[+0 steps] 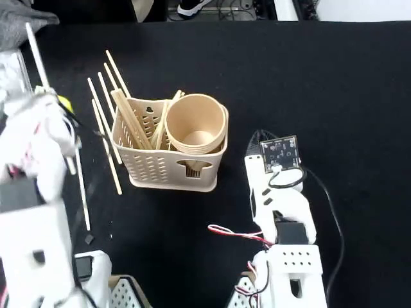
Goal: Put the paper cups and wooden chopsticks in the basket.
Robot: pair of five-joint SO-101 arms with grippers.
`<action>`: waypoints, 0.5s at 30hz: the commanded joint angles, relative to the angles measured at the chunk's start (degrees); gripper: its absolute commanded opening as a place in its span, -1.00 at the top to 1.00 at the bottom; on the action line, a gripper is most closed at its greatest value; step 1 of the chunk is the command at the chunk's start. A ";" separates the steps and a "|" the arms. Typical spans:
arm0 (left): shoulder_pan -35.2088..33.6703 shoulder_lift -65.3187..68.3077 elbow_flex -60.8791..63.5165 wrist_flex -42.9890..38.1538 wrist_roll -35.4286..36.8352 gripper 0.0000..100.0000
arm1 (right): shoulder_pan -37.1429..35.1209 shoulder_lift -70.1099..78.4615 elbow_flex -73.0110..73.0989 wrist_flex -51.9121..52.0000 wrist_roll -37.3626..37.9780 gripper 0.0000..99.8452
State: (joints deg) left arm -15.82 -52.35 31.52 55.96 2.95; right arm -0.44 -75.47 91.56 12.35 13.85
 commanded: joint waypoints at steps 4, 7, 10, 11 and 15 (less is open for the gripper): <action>8.66 -29.63 21.14 -18.55 0.70 0.94 | 0.70 -0.04 -0.40 -0.18 0.26 0.98; 10.86 -40.70 29.85 -25.14 0.70 0.94 | 0.70 -0.04 -0.40 -0.18 0.26 0.98; 13.32 -50.20 35.65 -30.59 0.62 0.94 | 1.41 -0.04 -0.57 -0.35 0.26 0.98; 14.29 -52.66 37.32 -31.74 0.53 0.94 | 2.11 -0.13 -0.75 -0.35 0.26 0.98; 17.63 -49.85 37.23 -32.62 0.70 0.94 | 1.85 -0.13 -1.10 -0.44 0.26 0.98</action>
State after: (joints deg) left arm -1.49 -103.16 68.88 25.63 2.86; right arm 0.79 -75.47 91.56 12.35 13.85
